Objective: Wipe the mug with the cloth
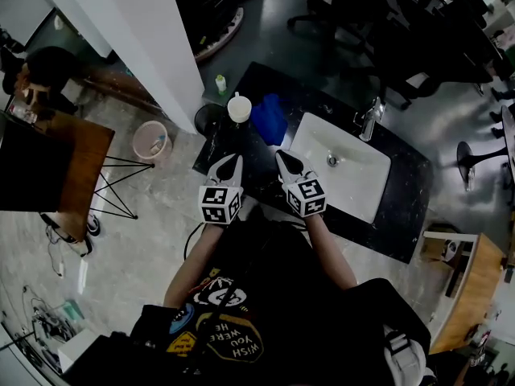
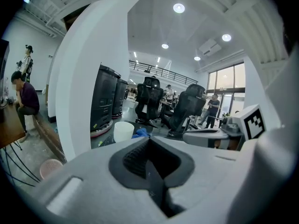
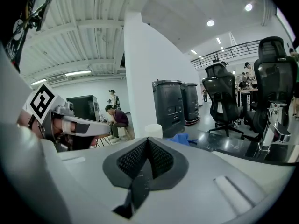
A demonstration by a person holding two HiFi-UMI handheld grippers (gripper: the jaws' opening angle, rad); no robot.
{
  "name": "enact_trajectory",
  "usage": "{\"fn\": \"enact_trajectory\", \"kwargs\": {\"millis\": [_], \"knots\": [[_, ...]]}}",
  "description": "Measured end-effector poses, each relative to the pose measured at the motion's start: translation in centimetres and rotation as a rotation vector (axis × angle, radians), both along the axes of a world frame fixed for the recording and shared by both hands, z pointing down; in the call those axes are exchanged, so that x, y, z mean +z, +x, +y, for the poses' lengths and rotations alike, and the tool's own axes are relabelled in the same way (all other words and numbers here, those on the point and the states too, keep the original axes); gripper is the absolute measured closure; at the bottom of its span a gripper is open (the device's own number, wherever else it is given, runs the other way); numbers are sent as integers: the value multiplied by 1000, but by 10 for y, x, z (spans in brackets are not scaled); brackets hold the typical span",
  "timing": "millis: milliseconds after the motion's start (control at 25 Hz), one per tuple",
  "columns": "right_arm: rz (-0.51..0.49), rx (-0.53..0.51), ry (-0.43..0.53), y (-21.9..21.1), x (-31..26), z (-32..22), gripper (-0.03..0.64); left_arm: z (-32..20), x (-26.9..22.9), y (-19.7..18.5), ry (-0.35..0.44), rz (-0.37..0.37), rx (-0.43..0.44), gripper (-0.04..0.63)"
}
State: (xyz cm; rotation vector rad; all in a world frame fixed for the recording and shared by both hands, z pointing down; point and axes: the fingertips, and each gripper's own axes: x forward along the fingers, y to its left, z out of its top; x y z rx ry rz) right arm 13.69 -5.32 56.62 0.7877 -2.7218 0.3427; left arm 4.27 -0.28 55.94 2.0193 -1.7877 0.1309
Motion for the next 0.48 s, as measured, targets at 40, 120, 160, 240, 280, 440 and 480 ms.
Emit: {"fn": "enact_trajectory", "kwargs": {"millis": [40,120,160,240,280,440,480], "knots": [[-1,-4,1,1,-1,2,615,2,-1,1,2,1,-3,592],[-3,-12,6,1,-3,5,615,5,-4,4,7,2,-5,592],[-5,-17,8,0,-5,7,615,7,-5,5,10,1,-5,592],[-9,-24,14,0,-6,11,615,10,-6,7,15,0,-5,592],[-9,-27,15,1,-6,12,615,11,-7,9,16,-1,-5,592],[-11,-33,18,4,-6,16,615,15,-6,13,16,-1,-7,592],[-11,-35,19,5,-7,17,615,16,-5,13,16,-1,-9,592]]}}
